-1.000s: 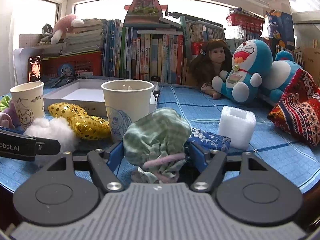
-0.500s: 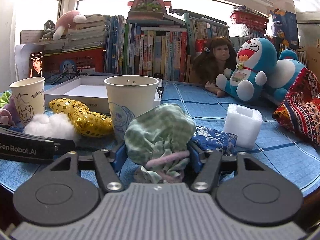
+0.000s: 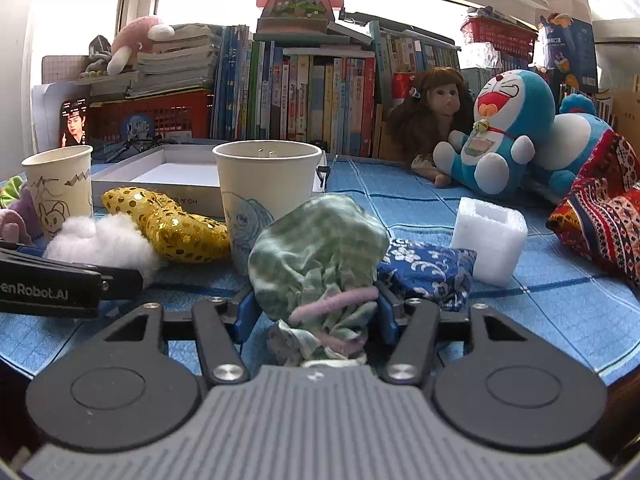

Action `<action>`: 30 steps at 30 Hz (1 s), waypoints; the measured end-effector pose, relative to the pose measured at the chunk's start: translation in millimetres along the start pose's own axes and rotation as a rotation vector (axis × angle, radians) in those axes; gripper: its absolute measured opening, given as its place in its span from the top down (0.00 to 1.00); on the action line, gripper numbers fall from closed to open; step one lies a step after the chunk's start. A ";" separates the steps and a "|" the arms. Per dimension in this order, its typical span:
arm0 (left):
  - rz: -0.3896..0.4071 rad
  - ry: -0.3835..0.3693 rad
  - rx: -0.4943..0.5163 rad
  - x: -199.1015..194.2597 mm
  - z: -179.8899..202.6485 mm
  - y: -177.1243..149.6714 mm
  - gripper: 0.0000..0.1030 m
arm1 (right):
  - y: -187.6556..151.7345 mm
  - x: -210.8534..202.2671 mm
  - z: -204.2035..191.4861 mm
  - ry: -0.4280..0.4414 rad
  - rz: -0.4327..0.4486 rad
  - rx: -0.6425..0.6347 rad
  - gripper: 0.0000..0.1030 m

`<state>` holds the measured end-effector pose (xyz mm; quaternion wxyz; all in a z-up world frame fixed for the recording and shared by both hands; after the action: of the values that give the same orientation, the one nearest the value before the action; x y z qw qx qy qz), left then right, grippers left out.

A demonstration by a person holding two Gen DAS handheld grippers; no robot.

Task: Organize soft objects
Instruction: 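Grasp the white fluffy ball with the left tool while the right tool grasps the green gingham pouch, then lift both held items and carry them over the white tray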

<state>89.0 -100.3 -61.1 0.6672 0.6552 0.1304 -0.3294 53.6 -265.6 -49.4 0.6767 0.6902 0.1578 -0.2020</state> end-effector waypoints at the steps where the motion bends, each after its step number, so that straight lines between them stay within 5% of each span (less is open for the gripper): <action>1: -0.001 -0.002 0.002 -2.0 -0.1 -0.6 0.25 | 0.0 -1.6 0.2 -0.005 0.001 0.005 0.46; 11: 0.076 -0.074 0.043 -49.2 10.7 29.0 0.25 | 27.5 -25.2 -0.4 0.060 0.020 0.066 0.54; 19: 0.120 -0.142 0.073 -79.8 6.5 93.9 0.25 | 87.9 -46.7 8.3 0.143 0.092 0.136 0.54; 30: 0.042 -0.172 -0.062 -48.2 -27.5 193.8 0.25 | 181.3 -10.2 7.4 0.293 0.033 0.164 0.54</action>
<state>178.3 -75.6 117.9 0.7029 0.6060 0.0687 -0.3661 133.3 -278.6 113.4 0.5911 0.7677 0.2263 -0.1005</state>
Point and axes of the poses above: each gripper's, at about its wrist camera, not at the fingertips, and x roughly the way its jaws point, z to its right, y to its top, the point moved 10 cm from there along x, roughly the way its jaws point, and after that the axes turned 3 degrees about -z, right-handed, at the moved point
